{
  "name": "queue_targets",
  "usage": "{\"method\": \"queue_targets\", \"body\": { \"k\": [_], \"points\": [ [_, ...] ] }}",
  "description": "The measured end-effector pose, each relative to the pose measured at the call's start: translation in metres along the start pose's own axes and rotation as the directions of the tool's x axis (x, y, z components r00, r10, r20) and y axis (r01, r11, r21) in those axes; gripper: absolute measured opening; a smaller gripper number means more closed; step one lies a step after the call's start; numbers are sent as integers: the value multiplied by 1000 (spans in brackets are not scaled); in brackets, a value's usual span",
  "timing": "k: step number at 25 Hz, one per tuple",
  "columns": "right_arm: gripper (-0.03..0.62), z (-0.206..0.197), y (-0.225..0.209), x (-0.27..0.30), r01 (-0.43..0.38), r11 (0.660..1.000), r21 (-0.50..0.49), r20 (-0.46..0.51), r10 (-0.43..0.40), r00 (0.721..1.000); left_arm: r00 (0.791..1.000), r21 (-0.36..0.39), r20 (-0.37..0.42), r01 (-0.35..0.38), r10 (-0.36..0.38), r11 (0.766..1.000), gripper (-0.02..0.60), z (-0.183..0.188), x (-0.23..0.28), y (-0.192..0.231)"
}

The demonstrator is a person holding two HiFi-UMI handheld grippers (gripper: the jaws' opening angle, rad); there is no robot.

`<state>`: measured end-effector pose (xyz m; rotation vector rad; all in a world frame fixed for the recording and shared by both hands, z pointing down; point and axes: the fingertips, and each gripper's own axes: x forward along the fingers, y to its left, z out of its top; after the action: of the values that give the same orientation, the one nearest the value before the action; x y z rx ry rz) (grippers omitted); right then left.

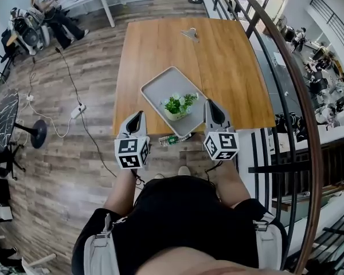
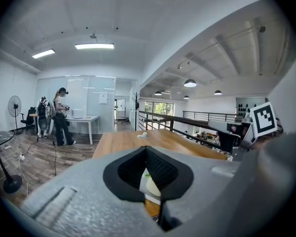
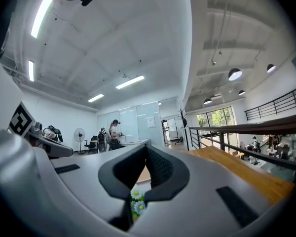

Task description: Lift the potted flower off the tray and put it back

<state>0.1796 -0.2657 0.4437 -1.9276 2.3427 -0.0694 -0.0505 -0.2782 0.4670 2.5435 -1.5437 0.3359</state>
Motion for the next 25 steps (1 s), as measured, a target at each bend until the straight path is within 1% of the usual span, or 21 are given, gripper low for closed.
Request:
{"method": "queue_targets", "body": {
  "k": [1,2,3,4,5,6,7,9,12,16,19,25],
  "points": [
    [0,3,2,1,-15,1000,9,16,15,1000,1000,-1,0,3,-3,1000,12,1,1,0],
    [62,3,5,2,-38,999,16,26,38,999,1000,-1,-4,7,-7,1000,12,0,3,1],
    [171,2,9,3,-63,998,22,26,62,998,1000,-2,-10,12,-12,1000,12,-3,5,0],
    [257,-1,13,4,-82,996,23,18,82,996,1000,-4,-16,17,-17,1000,12,-5,6,0],
    [318,-6,16,4,-95,995,19,3,95,995,1000,-6,-20,21,-21,1000,12,-7,7,-1],
    [355,-11,19,4,-105,994,9,-19,105,994,999,-9,-22,23,-23,1000,12,-9,7,-1],
    [374,-18,23,5,-115,993,-2,-44,114,992,999,-11,-21,25,-25,1000,12,-9,7,-1],
    [393,-31,28,6,-136,991,-15,-92,134,987,999,-13,-19,27,-28,1000,12,-9,8,-1],
    [402,-51,34,4,-153,988,-25,-149,148,978,999,-13,-29,32,-32,999,12,-13,9,-2],
    [411,-77,36,2,-139,990,-15,-199,133,971,999,-9,-44,30,-30,1000,12,-18,7,0],
    [431,-97,37,2,-127,992,-9,-228,122,966,998,-8,-54,19,-19,1000,12,-22,6,7],
    [439,-145,45,3,-145,989,0,-327,137,935,998,-11,-60,-14,14,1000,12,-24,1,23]
  ]
}}
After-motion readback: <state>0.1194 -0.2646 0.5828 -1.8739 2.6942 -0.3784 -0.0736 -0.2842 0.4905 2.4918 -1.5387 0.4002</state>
